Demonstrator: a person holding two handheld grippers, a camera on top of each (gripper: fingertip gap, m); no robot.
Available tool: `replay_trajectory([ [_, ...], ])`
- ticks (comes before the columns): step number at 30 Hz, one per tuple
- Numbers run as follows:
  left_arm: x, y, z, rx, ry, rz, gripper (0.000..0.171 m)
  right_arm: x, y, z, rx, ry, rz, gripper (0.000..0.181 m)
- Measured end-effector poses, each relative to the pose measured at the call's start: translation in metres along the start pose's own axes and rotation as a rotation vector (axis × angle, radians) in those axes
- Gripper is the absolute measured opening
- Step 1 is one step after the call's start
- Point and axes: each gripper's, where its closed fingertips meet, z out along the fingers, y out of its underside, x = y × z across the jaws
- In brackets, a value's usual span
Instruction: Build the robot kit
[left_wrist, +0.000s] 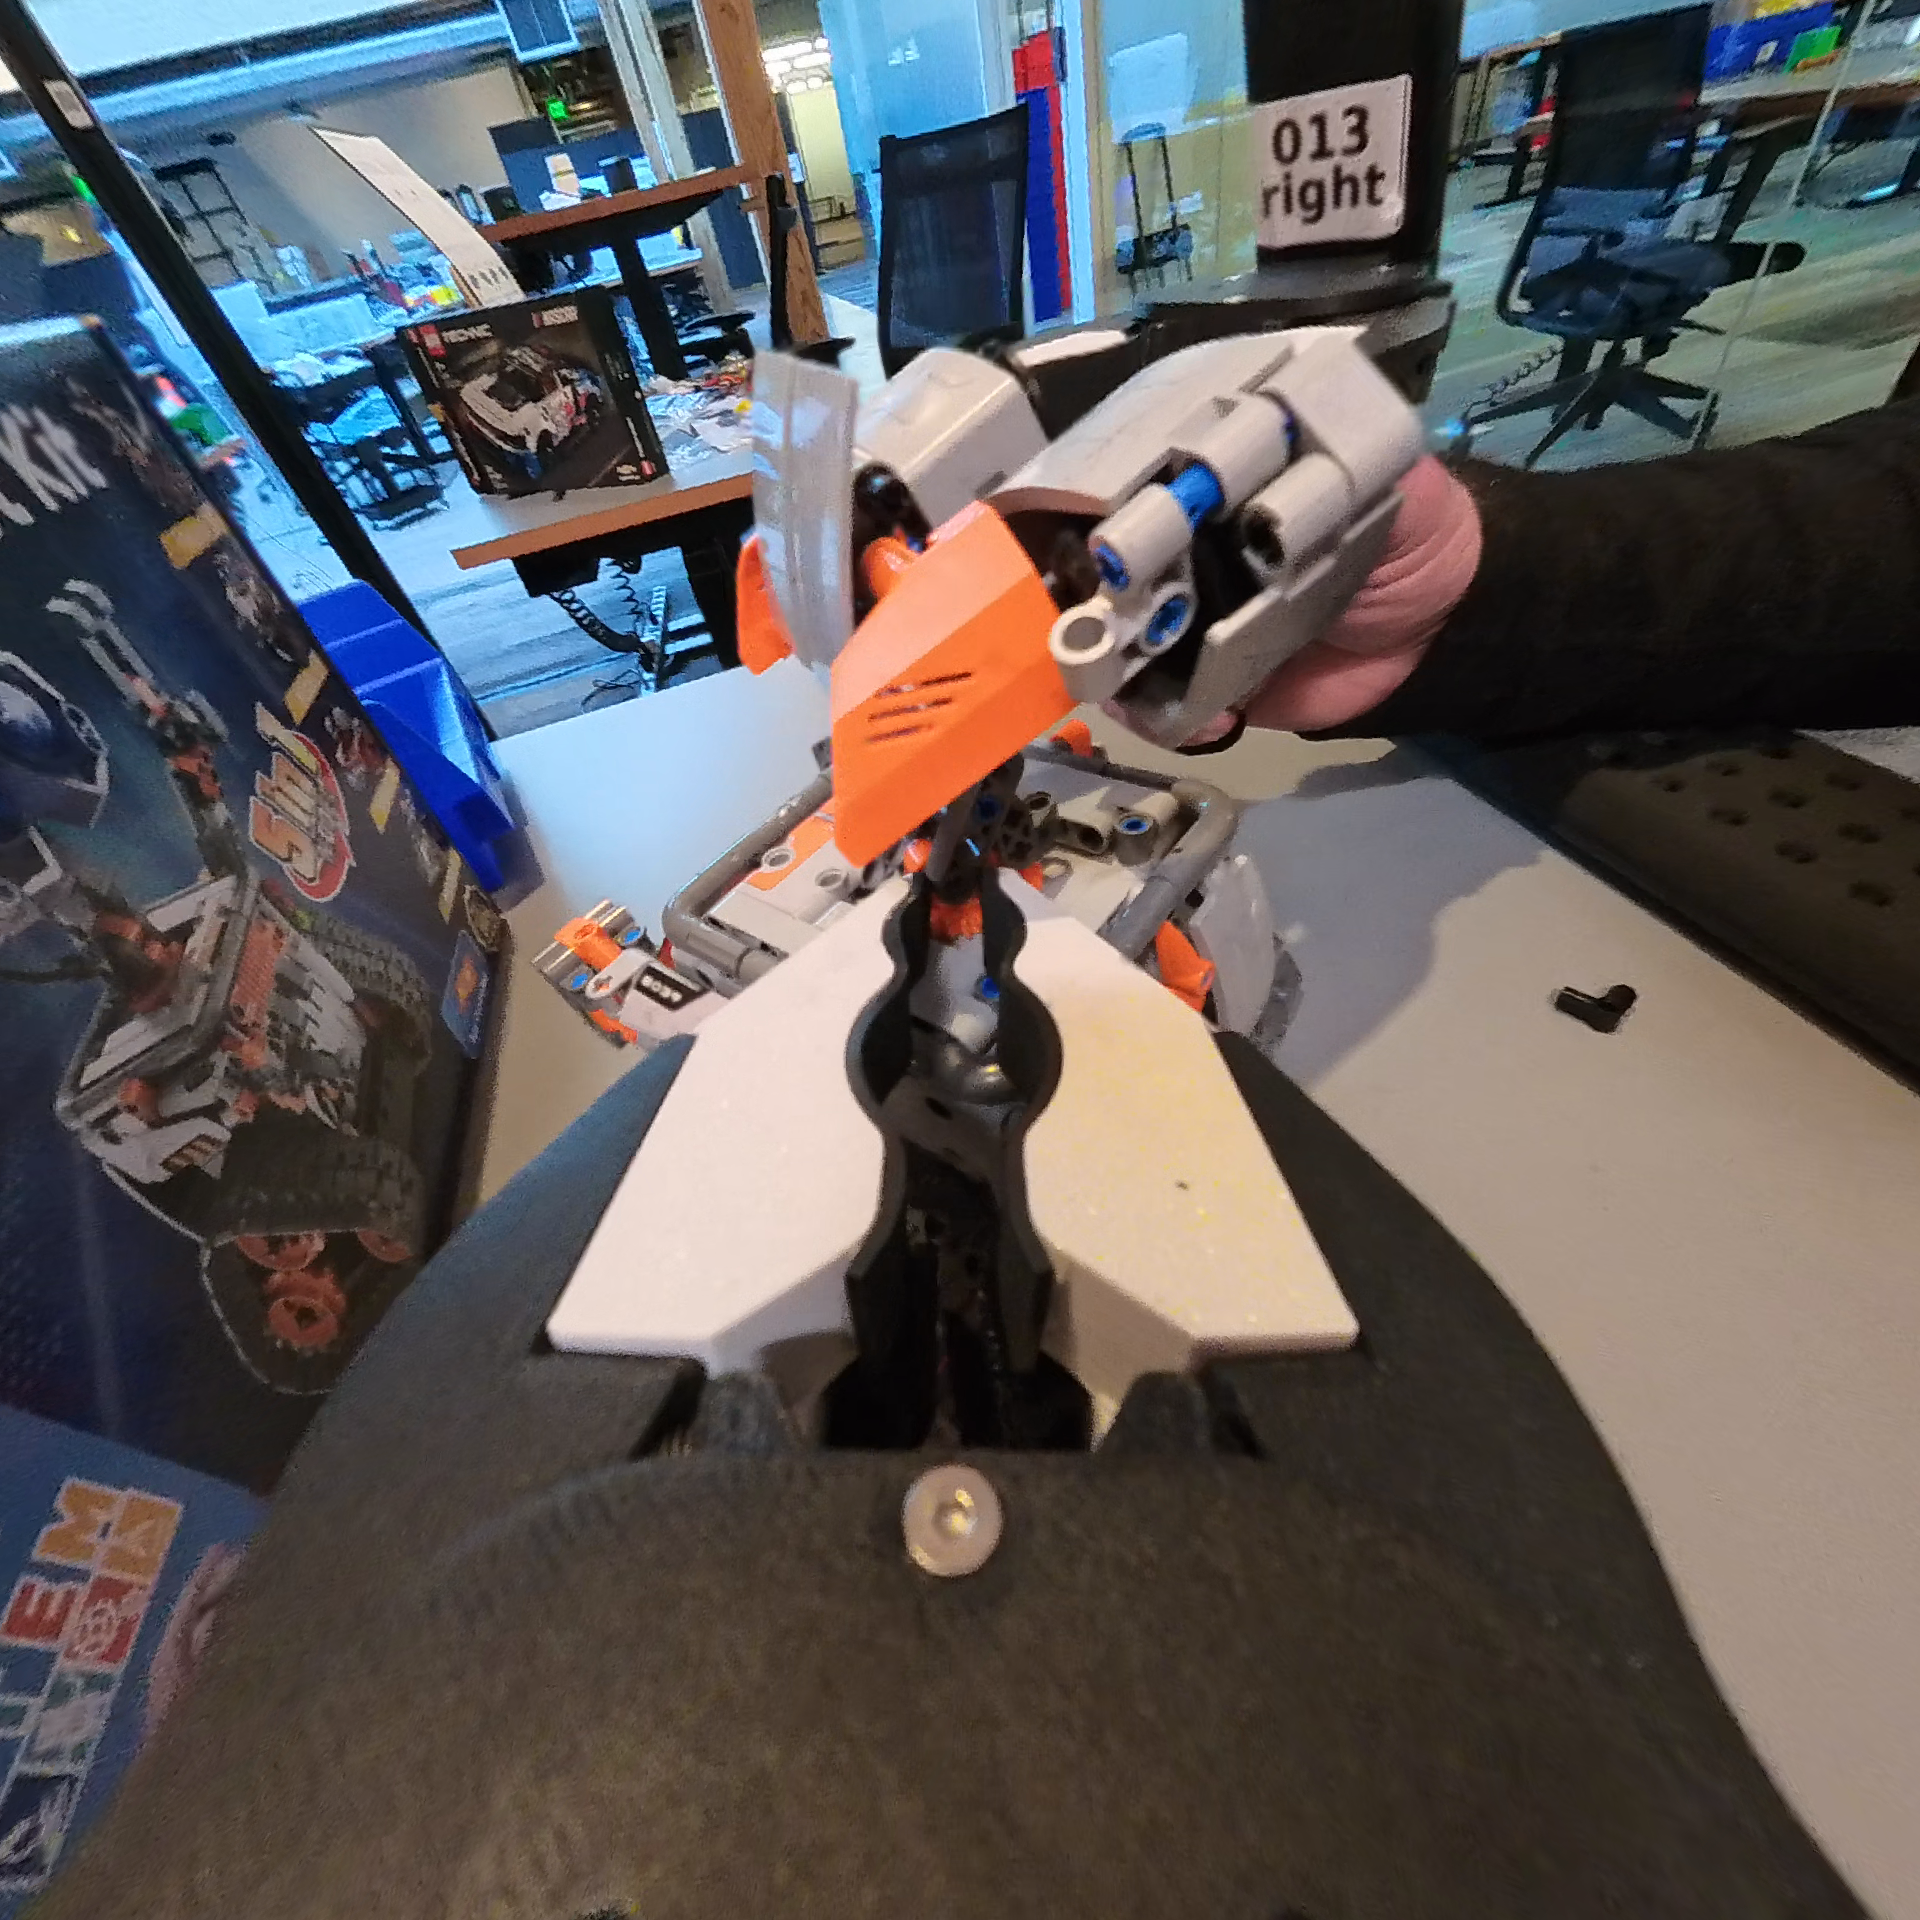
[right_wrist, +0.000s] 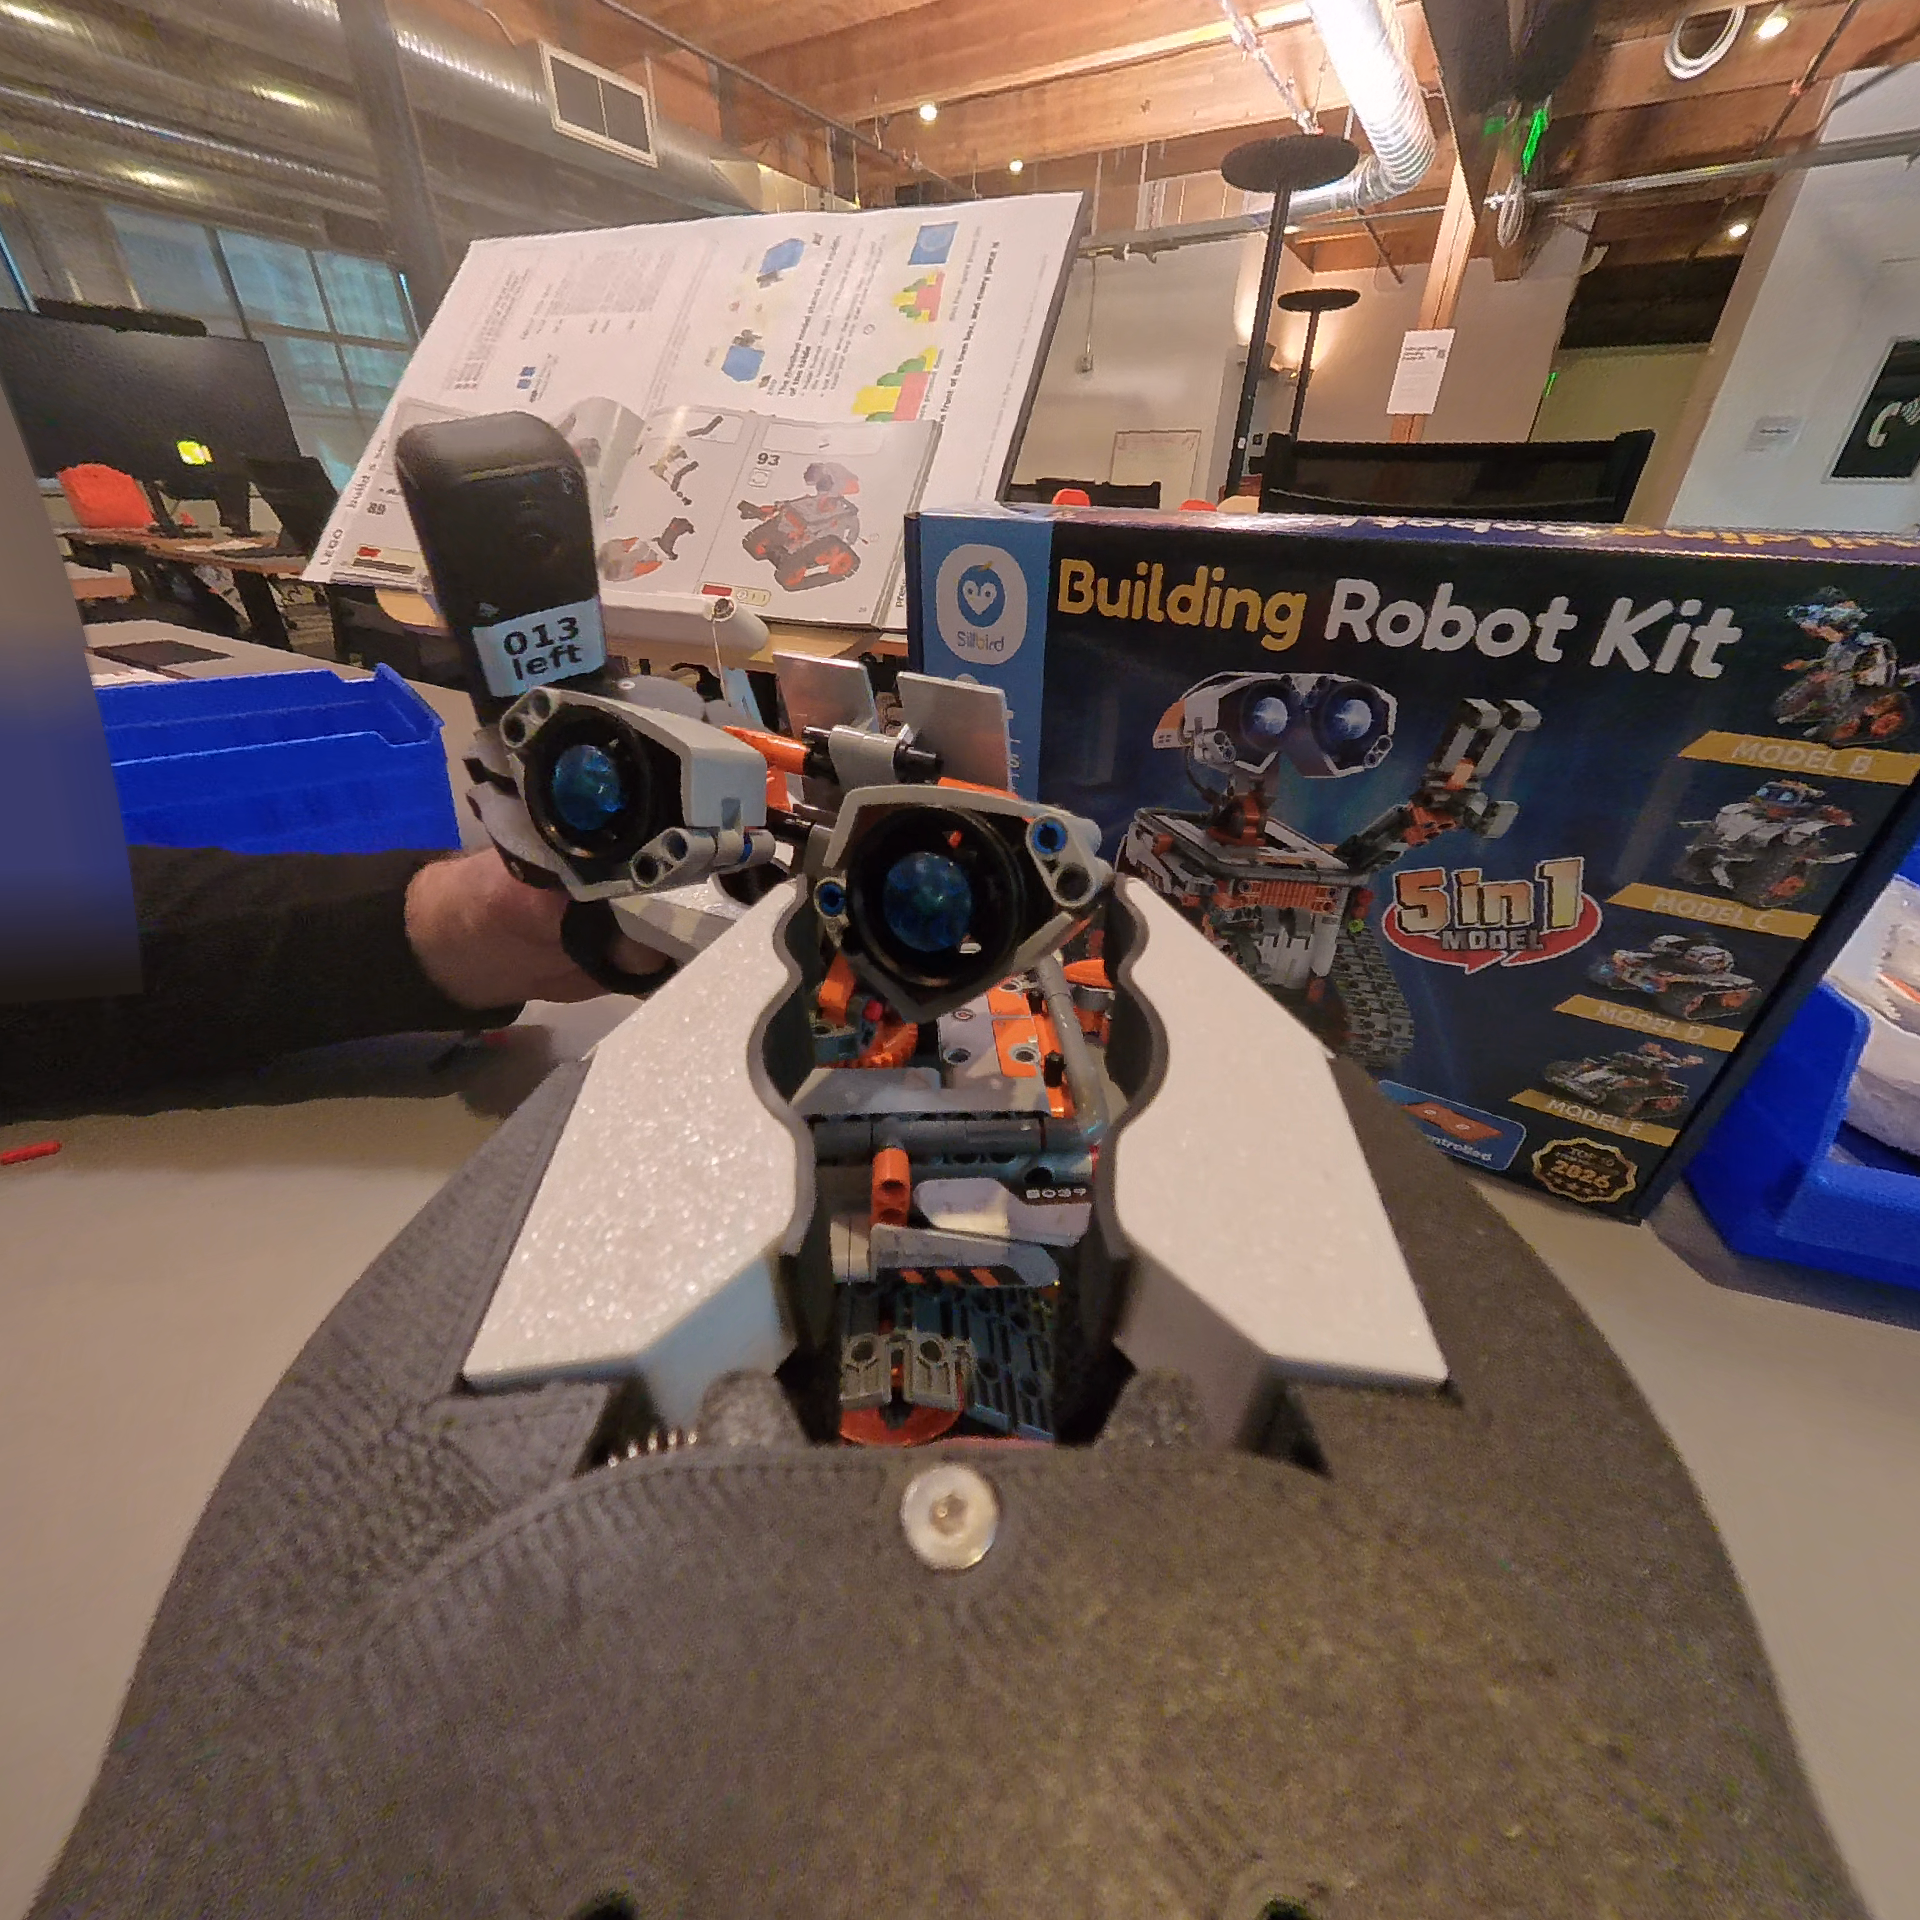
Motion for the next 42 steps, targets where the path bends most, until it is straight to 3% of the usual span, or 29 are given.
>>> replay_trajectory([
  [4,0.004,-0.003,0.001,-0.008,-0.027,0.050,0.018,0.000,0.000,0.001,-0.005,0.004,-0.003,0.054],
  [11,-0.001,-0.003,0.002,0.002,-0.064,0.077,0.010,-0.002,-0.001,0.002,-0.017,0.013,-0.047,0.054],
  [24,-0.004,-0.003,0.005,0.025,-0.123,0.049,0.007,0.003,0.009,-0.005,-0.065,-0.004,0.042,0.057],
  [30,-0.004,-0.003,0.005,0.004,-0.144,0.102,0.007,-0.019,0.032,0.002,-0.203,-0.076,0.005,0.039],
  [42,-0.005,-0.004,0.006,-0.076,-0.240,0.261,0.006,-0.024,0.047,0.020,-0.338,0.020,-0.097,0.022],
])
